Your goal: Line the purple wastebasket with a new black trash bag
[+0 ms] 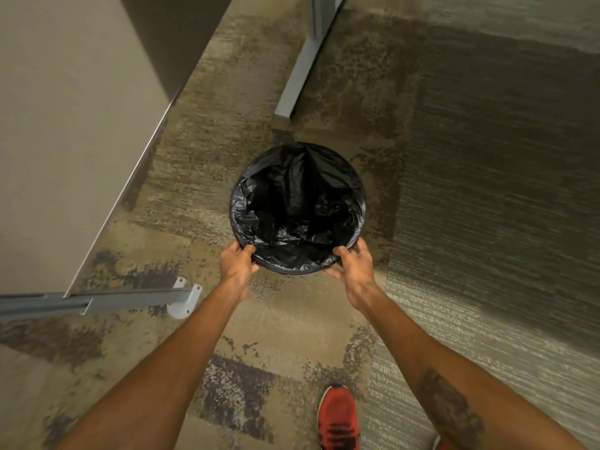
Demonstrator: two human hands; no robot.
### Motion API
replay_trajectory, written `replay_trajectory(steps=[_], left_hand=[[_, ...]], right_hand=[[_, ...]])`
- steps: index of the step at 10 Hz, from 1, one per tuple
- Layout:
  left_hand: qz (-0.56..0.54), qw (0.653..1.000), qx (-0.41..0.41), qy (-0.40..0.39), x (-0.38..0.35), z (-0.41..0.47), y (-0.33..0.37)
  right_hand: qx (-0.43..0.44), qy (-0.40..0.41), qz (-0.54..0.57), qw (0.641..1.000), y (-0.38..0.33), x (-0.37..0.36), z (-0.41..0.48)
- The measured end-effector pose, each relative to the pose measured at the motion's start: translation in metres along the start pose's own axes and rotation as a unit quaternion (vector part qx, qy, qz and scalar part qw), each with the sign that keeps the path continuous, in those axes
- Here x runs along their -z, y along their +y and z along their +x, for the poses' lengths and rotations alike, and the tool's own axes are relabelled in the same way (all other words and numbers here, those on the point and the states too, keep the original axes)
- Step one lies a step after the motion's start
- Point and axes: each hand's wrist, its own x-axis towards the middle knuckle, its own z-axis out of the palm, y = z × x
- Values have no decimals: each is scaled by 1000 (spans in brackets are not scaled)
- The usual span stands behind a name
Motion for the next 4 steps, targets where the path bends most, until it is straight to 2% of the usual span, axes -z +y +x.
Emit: replay_trajectory(steps=[1,2,3,4], left_hand=[[-5,1000,10,-19,2,-4,3],[31,1000,0,4,1,-18,12],[172,983,-37,50,-2,-33,22],[356,913,-179,87,-8,-72,28]], right_hand=[[-14,-23,0,1000,-7,5,-7],[14,17,-152,988,-21,8,-24],[74,85,-345,932,-30,10,-39],[204,106,-496,837,-34,12,-69]])
